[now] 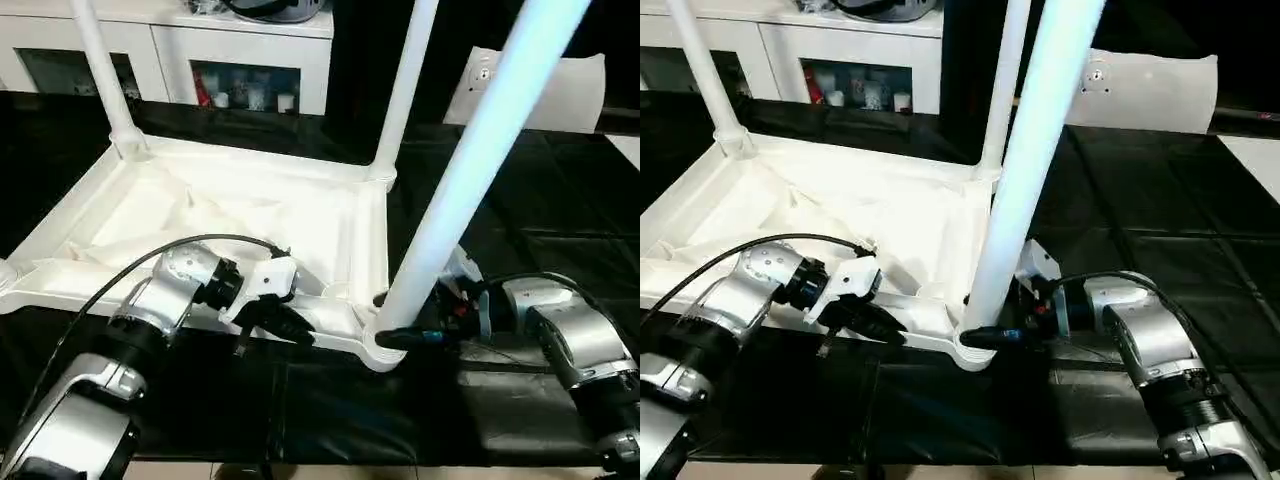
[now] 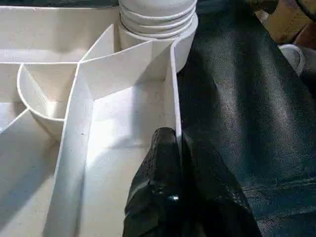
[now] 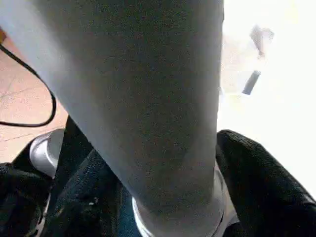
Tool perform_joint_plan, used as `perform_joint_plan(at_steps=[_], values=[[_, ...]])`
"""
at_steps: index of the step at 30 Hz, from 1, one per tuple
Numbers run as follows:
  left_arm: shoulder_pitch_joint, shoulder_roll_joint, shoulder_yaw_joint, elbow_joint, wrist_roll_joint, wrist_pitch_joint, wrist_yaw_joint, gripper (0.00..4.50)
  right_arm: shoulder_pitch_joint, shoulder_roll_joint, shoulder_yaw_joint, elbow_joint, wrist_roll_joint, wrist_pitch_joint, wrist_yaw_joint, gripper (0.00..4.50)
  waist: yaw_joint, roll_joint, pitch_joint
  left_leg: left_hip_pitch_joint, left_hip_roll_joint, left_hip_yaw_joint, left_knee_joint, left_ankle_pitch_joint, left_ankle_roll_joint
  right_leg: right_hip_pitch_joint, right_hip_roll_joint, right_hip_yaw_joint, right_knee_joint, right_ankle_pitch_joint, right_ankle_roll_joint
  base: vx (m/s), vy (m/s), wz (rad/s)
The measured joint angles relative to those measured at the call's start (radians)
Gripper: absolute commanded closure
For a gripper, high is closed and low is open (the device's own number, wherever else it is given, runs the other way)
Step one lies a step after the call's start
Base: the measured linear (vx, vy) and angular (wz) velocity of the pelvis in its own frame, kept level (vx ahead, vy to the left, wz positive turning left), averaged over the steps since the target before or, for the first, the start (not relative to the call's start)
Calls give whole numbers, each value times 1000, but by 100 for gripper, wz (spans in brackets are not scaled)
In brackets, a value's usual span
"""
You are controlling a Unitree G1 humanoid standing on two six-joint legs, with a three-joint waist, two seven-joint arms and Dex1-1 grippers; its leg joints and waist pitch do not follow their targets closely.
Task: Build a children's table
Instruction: Rotate leg to tighten
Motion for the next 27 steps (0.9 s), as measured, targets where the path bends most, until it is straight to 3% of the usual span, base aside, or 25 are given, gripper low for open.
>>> perform_joint_plan(at_steps=[5, 17, 23, 27], values=[[-8, 0, -1, 16, 2, -13, -3, 450, 0, 0, 0, 1, -1, -8, 8, 230, 0, -1, 1, 0, 0, 0, 0, 0, 0, 0, 0, 0, 0, 0, 0, 0, 0, 0], [-20, -4, -2, 45, 2, -28, -10, 450, 12, -1, -4, -18, 0, -1, 0, 245, 2, 1, 2, 0, 0, 0, -1, 0, 0, 0, 0, -1, 0, 0, 0, 0, 0, 0], [-20, -13, 5, 45, 4, -14, 15, 450, 89, 41, -50, -95, 19, 47, -86, 245, 9, 3, 2, 2, 0, 0, -3, 0, 0, 1, 0, -1, -1, 0, 1, 0, 0, 0], [-20, -35, 43, 52, 31, 66, 123, 450, 129, 133, -105, -121, -4, 60, -303, 246, -11, 5, 1, 8, 0, 0, -4, 0, 0, 3, -1, -1, -2, -4, 7, 0, 0, 0]])
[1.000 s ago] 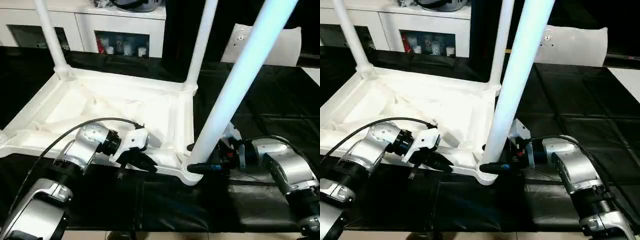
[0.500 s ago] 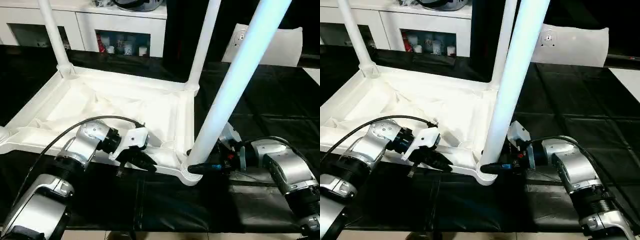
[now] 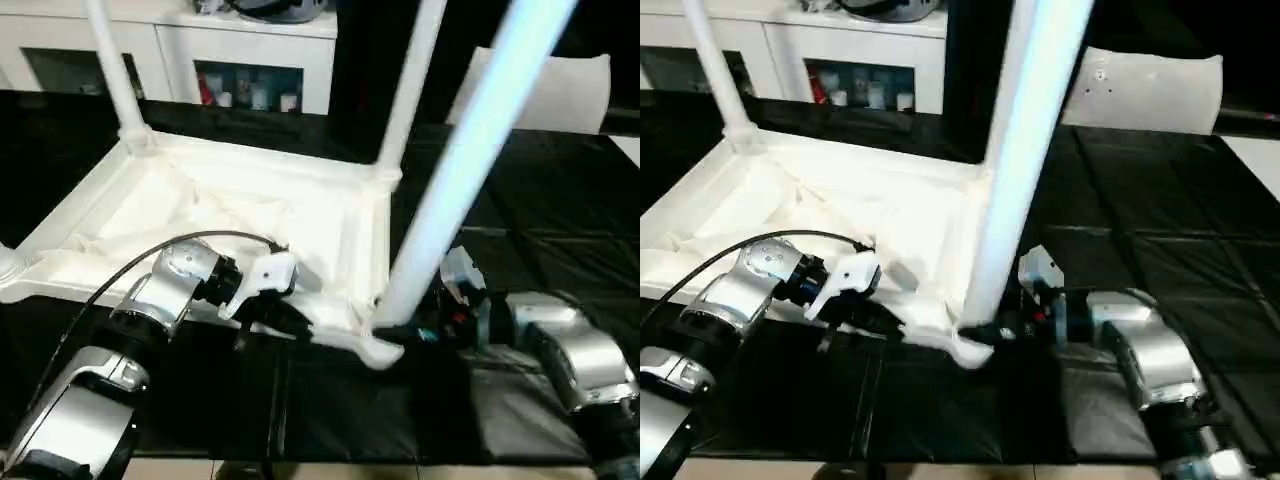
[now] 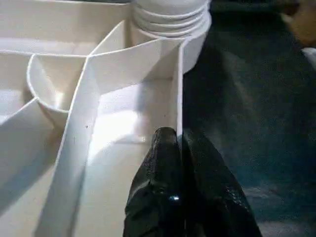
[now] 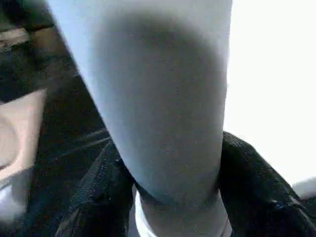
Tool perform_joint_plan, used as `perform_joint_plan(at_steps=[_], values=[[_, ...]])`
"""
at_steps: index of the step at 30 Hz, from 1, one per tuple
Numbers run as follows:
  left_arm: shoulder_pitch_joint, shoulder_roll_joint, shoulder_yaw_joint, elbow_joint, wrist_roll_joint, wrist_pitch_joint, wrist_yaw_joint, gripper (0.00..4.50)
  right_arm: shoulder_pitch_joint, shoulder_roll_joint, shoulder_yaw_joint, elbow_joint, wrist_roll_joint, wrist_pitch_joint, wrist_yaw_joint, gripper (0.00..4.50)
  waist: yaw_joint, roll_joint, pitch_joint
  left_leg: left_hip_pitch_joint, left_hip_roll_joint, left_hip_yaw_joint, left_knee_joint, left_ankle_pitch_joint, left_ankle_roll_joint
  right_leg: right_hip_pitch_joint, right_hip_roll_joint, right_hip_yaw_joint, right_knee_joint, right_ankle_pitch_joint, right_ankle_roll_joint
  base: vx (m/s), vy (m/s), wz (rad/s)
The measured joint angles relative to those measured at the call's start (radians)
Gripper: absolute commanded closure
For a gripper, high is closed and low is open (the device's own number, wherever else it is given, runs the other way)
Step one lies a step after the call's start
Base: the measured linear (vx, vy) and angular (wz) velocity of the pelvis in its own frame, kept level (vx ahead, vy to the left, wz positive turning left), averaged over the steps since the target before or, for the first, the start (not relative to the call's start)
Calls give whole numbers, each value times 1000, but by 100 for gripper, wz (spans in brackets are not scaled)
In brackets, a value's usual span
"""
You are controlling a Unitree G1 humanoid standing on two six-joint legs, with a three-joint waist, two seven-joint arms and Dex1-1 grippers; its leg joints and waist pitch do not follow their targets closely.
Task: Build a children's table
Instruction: Rotate leg to tighten
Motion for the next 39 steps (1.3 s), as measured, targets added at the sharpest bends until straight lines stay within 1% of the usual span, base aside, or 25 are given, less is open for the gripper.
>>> perform_joint_plan(at_steps=[2, 4, 6, 8, 10, 12, 14, 16, 17, 18, 19, 21, 23, 24, 26, 27, 28, 29, 31, 32, 33, 34, 35, 37, 39], values=[[1, -25, 24, 6, 14, 53, 94, 450, 4, 76, -36, -6, -38, 20, -157, 247, -17, 2, 2, 8, 0, 0, 0, 0, 0, 0, 0, 0, -2, -3, 4, -63, 12, -8], [1, -74, 40, 7, 28, 104, 183, 450, 5, 131, -69, -17, -69, 50, -306, 249, -32, 10, 3, 11, -2, -3, -1, 0, 0, 4, -8, -10, -9, -10, 11, -54, 36, -12], [1, -117, 51, 6, 36, 145, 261, 450, 3, 179, -94, -27, -106, 74, -432, 250, -50, 19, 2, 14, -6, -7, -10, 0, 0, 11, -10, -17, -30, -11, 11, -37, 67, -12], [1, -146, 53, 6, 38, 175, 310, 450, 1, 207, -105, -31, -126, 89, -511, 251, -60, 21, 2, 20, -13, -8, -21, -1, 0, 17, -13, -17, -44, -12, 12, -28, 64, -6], [1, -176, 63, 3, 40, 214, 369, 450, -9, 268, -127, -34, -160, 107, -618, 252, -71, 24, 3, 21, -18, -10, -26, -1, 0, 19, -16, -16, -56, -14, 13, -31, 61, -7], [1, -206, 67, -5, 43, 248, 419, 450, -21, 306, -144, -34, -180, 123, -707, 252, -79, 33, 7, 21, -20, -11, -29, -1, 0, 21, -16, -17, -62, -35, 14, -32, 68, -11], [1, -222, 69, -18, 50, 263, 440, 450, -28, 315, -149, -36, -186, 127, -741, 252, -84, 40, 8, 20, -23, -10, -35, -1, 0, 22, -16, -15, -67, -44, 9, -16, 37, -5], [3, -224, 68, -32, 58, 272, 444, 450, -27, 315, -150, -40, -186, 127, -747, 252, -86, 35, 12, 21, -24, -4, -39, -1, 0, 17, -16, -10, -66, -53, 6, -18, 27, -2], [4, -224, 69, -37, 60, 273, 445, 450, -27, 315, -150, -42, -186, 127, -747, 217, -85, 34, 13, 21, -24, -3, -40, -1, 0, 16, -17, -10, -67, -53, 6, 0, 0, 0], [11, -224, 69, -47, 63, 273, 445, 450, -21, 315, -150, -48, -186, 126, -747, 217, -81, 34, 13, 22, -25, -4, -39, -1, 0, 15, -20, -11, -68, -54, 7, 0, 0, 0], [12, -224, 68, -49, 63, 273, 444, 450, -19, 315, -150, -50, -186, 126, -747, 182, -78, 34, 13, 24, -26, -4, -39, -1, 0, 16, -22, -12, -68, -54, 8, 0, 0, 0], [29, -217, 60, -84, 70, 272, 434, 450, -2, 302, -148, -61, -185, 104, -716, 177, -74, 35, 14, 24, -27, -5, -37, -1, 0, 16, -23, -12, -69, -55, 9, 0, 0, 0], [43, -200, 53, -117, 69, 268, 409, 450, 9, 273, -141, -69, -178, 91, -651, 166, -76, 35, 15, 24, -28, -4, -37, -1, 0, 15, -24, -10, -69, -55, 9, 0, 0, 0], [44, -195, 53, -120, 67, 266, 396, 450, 10, 257, -140, -70, -168, 91, -619, 139, -76, 34, 15, 24, -28, -3, -37, -1, 0, 15, -24, -9, -69, -54, 7, 0, 0, 0], [47, -178, 51, -132, 59, 260, 374, 450, 13, 229, -133, -74, -151, 83, -570, 129, -74, 33, 15, 21, -28, 1, -37, 0, 1, 16, -24, -6, -66, -43, -9, 0, 0, 0], [52, -151, 43, -149, 56, 237, 344, 450, 18, 184, -117, -80, -136, 70, -505, 110, -72, 31, 16, 19, -28, 4, -35, 0, 1, 13, -26, -6, -65, -22, -15, 0, 0, 0], [55, -130, 40, -155, 50, 219, 316, 450, 26, 154, -99, -89, -120, 62, -456, 110, -69, 29, 17, 18, -28, 7, -33, 1, 3, 12, -28, -6, -64, -5, -15, 0, 0, 0], [59, -116, 39, -158, 44, 201, 290, 450, 30, 132, -92, -91, -110, 53, -415, 95, -68, 28, 17, 18, -28, 7, -30, 4, 9, 11, -28, -6, -62, 10, -13, 0, 0, 0], [66, -91, 39, -162, 28, 169, 244, 450, 33, 69, -81, -92, -98, 30, -311, 82, -64, 25, 17, 16, -27, 7, -28, 4, 10, 3, -30, -6, -50, 16, -10, 25, -30, 0], [69, -83, 40, -168, 24, 161, 229, 450, 34, 52, -77, -93, -91, 24, -276, 64, -61, 23, 16, 13, -26, 7, -28, 4, 10, -1, -29, -7, -46, 19, -7, 79, -99, 4], [70, -66, 39, -176, 21, 154, 203, 450, 33, 19, -75, -91, -78, 14, -221, 64, -54, 21, 16, 11, -24, 7, -28, 4, 10, -3, -29, -7, -43, 30, -4, 57, -73, 5], [75, -58, 40, -181, 16, 146, 185, 450, 33, -3, -71, -91, -70, 12, -178, 42, -49, 21, 16, 11, -24, 7, -28, 4, 10, -5, -29, -7, -39, 34, -6, 63, -76, 8], [77, -48, 38, -184, 11, 133, 164, 450, 32, -18, -70, -91, -62, 11, -142, 42, -47, 20, 16, 11, -23, 7, -27, 4, 10, -7, -29, -7, -31, 34, -5, 69, -76, 9], [79, -25, 35, -184, -5, 110, 109, 450, 25, -49, -54, -86, -42, 10, -62, 28, -37, 19, 16, 7, -15, 8, -27, 4, 9, -12, -25, -11, -26, 28, 2, 66, -77, 6], [76, -14, 34, -185, -13, 93, 78, 450, 22, -58, -46, -83, -34, 5, -23, 9, -23, 19, 15, -2, -6, 8, -20, 5, 11, -22, -16, -11, -16, 22, -5, 50, -70, -3]])
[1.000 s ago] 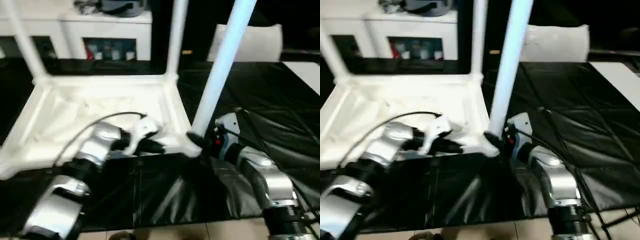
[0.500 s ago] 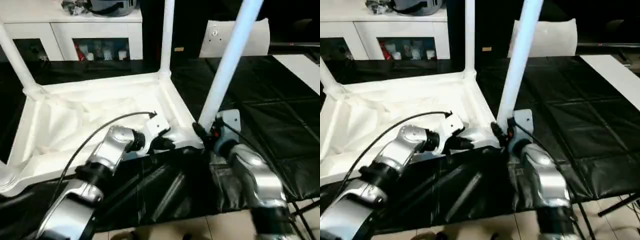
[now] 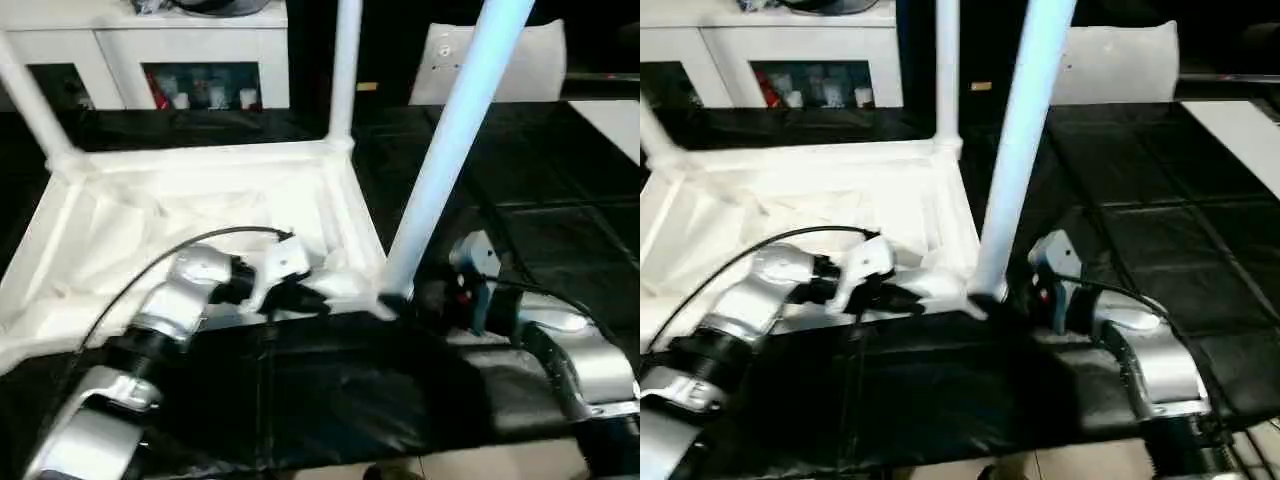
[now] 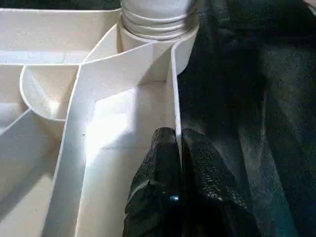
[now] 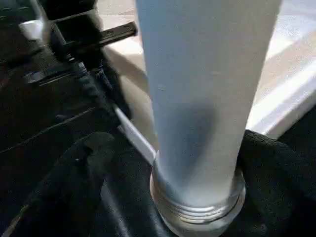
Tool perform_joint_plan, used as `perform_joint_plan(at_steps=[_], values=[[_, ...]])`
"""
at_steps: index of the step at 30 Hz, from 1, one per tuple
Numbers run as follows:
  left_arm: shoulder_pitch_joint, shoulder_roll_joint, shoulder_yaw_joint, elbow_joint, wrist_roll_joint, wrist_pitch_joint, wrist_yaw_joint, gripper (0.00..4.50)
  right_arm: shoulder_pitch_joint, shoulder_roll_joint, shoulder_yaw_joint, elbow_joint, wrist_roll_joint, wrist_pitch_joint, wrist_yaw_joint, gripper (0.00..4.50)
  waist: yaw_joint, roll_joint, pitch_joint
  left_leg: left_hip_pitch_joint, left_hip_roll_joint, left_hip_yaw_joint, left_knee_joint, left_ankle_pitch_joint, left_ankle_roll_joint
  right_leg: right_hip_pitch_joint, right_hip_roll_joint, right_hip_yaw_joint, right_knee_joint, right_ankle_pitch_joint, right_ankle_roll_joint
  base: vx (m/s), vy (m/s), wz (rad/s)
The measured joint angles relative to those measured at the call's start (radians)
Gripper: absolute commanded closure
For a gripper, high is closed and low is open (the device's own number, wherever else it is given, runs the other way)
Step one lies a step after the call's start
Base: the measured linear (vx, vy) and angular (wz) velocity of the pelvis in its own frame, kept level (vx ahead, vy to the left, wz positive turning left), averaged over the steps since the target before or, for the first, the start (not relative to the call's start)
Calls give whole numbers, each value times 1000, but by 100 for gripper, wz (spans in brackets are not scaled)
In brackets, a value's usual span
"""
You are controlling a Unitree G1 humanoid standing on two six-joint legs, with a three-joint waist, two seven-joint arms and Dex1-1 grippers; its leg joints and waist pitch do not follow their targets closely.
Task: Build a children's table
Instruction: Rotate leg to tighten
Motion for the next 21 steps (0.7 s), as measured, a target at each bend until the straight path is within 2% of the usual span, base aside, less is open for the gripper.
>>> perform_joint_plan(at_steps=[4, 5, 9, 10, 11, 13, 15, 18, 20, 21], values=[[-23, 28, -11, 24, -7, -33, -65, 450, -46, -48, 42, 42, 4, -47, 105, 3, 12, -3, 1, -11, 6, 0, 10, -1, -2, -13, 3, -1, 16, -6, -8, 8, -14, -1], [-29, 32, -20, 30, -7, -45, -83, 450, -52, -59, 49, 49, 6, -52, 134, 32, 16, -4, 2, -11, 7, 0, 13, -2, -3, -13, 3, -2, 18, -7, -9, 0, 0, 0], [-43, 45, -51, 51, -5, -94, -154, 450, -73, -67, 76, 79, 10, -61, 217, 51, 25, -6, 3, -11, 9, -1, 22, -5, -8, -10, 4, -2, 20, -6, -10, 0, 0, 0], [-49, 47, -60, 59, -5, -107, -169, 450, -77, -67, 78, 92, 10, -61, 234, 77, 25, -8, 4, -11, 9, 0, 23, -5, -8, -9, 4, -1, 20, -6, -10, 0, 0, 0], [-53, 49, -66, 61, -5, -115, -182, 450, -81, -68, 80, 99, 10, -61, 242, 83, 27, -9, 5, -11, 9, 2, 23, -5, -8, -7, 3, 0, 20, -6, -10, 0, 0, 0], [-60, 52, -76, 67, -3, -129, -199, 450, -94, -69, 95, 112, 10, -63, 266, 90, 27, -14, 8, -9, 10, 5, 24, -5, -9, -4, 3, 2, 19, -6, -10, 0, 0, 0], [-67, 52, -80, 71, 2, -134, -204, 450, -103, -70, 106, 120, 12, -65, 280, 126, 26, -17, 10, -9, 10, 6, 25, -5, -9, -3, 3, 2, 17, -5, -11, 0, 0, 0], [-73, 51, -81, 78, 2, -140, -208, 450, -103, -73, 113, 126, 17, -71, 300, 137, 26, -19, 10, -9, 10, 8, 27, -5, -8, -2, 2, 3, 17, -5, -12, 0, 0, 0], [-76, 50, -82, 89, 2, -152, -211, 450, -107, -73, 114, 132, 17, -77, 311, 170, 26, -19, 10, -8, 10, 9, 27, -5, -8, -2, 2, 4, 17, -5, -12, 0, 0, 0], [-78, 49, -83, 99, 2, -159, -214, 450, -108, -73, 114, 137, 18, -79, 322, 170, 27, -19, 10, -8, 10, 9, 27, -5, -8, -2, 2, 3, 17, -5, -12, 0, 0, 0]])
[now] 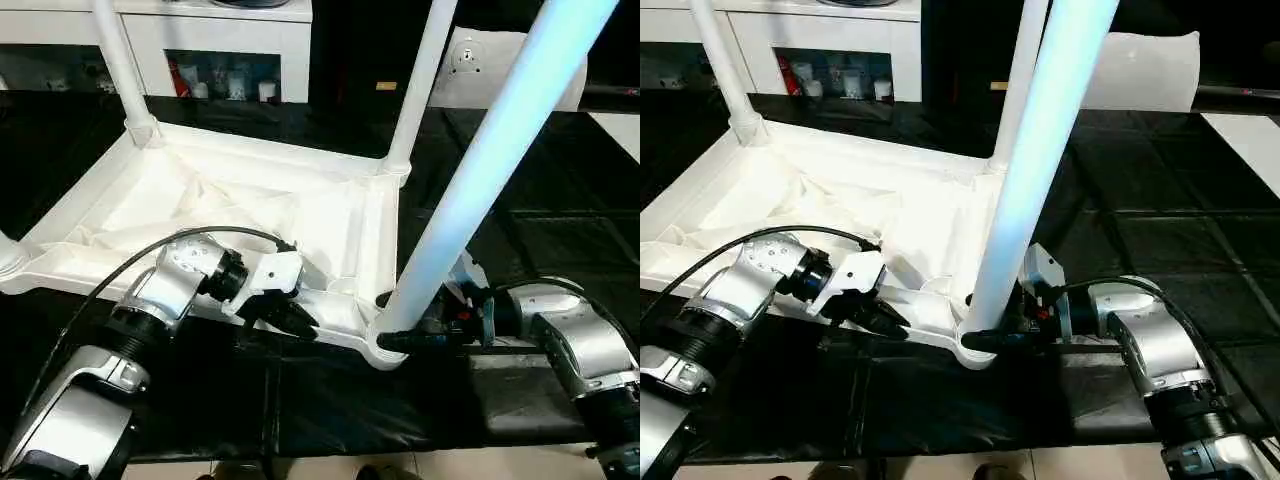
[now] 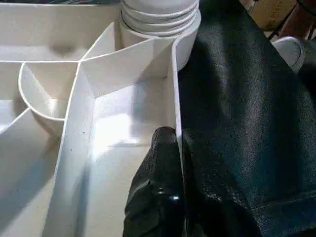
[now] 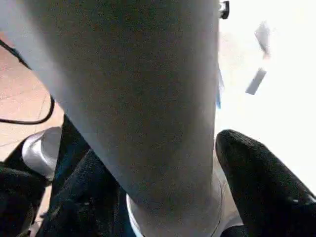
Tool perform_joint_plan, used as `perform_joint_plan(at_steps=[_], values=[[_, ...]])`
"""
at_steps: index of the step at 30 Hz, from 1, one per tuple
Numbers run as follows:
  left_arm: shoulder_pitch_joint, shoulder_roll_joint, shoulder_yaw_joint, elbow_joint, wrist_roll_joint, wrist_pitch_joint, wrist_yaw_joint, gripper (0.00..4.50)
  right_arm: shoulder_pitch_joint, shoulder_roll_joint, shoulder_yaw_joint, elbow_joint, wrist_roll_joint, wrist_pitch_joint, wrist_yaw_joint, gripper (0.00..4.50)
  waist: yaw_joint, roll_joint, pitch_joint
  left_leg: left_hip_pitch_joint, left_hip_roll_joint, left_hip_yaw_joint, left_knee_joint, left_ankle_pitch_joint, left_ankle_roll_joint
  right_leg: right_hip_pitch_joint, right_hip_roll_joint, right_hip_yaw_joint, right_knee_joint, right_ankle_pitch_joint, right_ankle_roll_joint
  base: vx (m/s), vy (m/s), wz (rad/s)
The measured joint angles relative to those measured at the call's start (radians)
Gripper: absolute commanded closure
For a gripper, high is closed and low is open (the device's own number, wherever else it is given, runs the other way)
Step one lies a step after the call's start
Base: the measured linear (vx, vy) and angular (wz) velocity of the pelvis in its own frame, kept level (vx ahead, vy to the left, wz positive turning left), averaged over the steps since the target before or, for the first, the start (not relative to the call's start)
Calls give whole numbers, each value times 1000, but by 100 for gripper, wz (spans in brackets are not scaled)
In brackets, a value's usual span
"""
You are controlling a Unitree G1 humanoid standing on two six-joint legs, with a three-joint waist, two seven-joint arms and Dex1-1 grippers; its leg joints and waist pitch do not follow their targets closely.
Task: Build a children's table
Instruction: Rotate leg to tighten
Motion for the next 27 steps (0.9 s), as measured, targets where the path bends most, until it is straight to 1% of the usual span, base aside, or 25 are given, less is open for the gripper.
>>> perform_joint_plan(at_steps=[1, 2, 3, 5, 7, 8, 14, 18, 19, 22, 25, 26, 27], values=[[-1, 0, -1, 4, 0, -2, -3, 450, 0, 0, 2, 0, 0, -2, 5, 175, 1, 0, 0, 0, 0, 0, 0, 0, 0, 0, 0, 0, 1, 0, 0, 0, 0, 0], [-4, 0, -3, 8, 0, -5, -5, 450, 0, 0, 3, 1, 1, -3, 10, 190, 1, 0, 0, 0, 0, 0, 0, 0, 0, 0, 0, 0, 1, 0, 0, 0, 0, 0], [-7, 0, -6, 12, 0, -10, -8, 450, -1, 0, 5, 2, 1, -4, 15, 190, 2, 0, 0, 0, 1, 0, 0, 0, 0, 0, 0, -1, 2, 0, 0, 0, 0, 0], [-10, 0, -8, 19, -1, -15, -12, 450, -4, 0, 7, 8, 2, -7, 23, 210, 3, 0, 0, 1, 1, 0, 0, 0, 0, 0, 0, -1, 3, 0, 0, 0, 0, 0], [-17, 0, -10, 28, 0, -20, -14, 450, -7, 0, 9, 9, 1, -17, 24, 217, 3, 0, 0, 1, 2, 0, 0, 0, 0, 0, 0, -2, 3, 0, 0, 0, 0, 0], [-19, 0, -10, 32, 0, -22, -15, 450, -8, 0, 10, 9, 1, -19, 24, 228, 3, 0, 0, 1, 2, 0, 0, 0, 0, 0, 0, -2, 3, 0, 0, 0, 0, 0], [-27, -2, -11, 49, 0, -33, -15, 450, -13, 0, 12, 12, -2, -21, 22, 239, 2, 0, 0, 2, 2, 0, 0, 0, 0, 2, 0, -2, 3, 0, 0, 0, 0, 0], [-27, -1, -1, 49, 0, -14, -10, 450, -7, 4, 11, -6, -2, 3, 2, 240, 2, 0, 0, 3, 2, 0, 0, 0, 0, 2, 0, -1, 3, 0, 0, 0, 0, 0], [-27, -4, 2, 48, 0, -6, 2, 450, 0, 18, 5, -14, -2, 10, -18, 240, 2, 0, 0, 3, 2, 0, 0, 0, 0, 2, 0, -2, 3, 0, 0, 0, 0, 0], [-25, -6, 22, 42, 17, 44, 80, 450, 25, 82, -31, -22, -8, 35, -151, 240, -6, 1, 0, 5, 2, 0, -1, 1, -1, 3, 0, -1, 3, 0, 0, 0, 0, 0], [-13, -19, 42, 21, 28, 106, 140, 450, 45, 124, -61, -44, -15, 66, -263, 241, -22, 1, -1, 6, 2, 0, -1, 1, -1, 4, 0, -1, -1, -3, 6, 0, 0, 0], [-6, -26, 53, 12, 32, 126, 164, 450, 50, 142, -75, -50, -22, 77, -306, 241, -25, 1, -1, 6, 1, 0, 0, 1, -1, 5, 0, 0, -1, -3, 6, 0, 0, 0], [5, -50, 74, -3, 42, 173, 216, 450, 59, 181, -103, -66, -36, 109, -392, 242, -31, 3, -1, 8, 1, 0, -1, 1, -1, 6, 0, 1, -3, -3, 6, 0, 0, 0]])
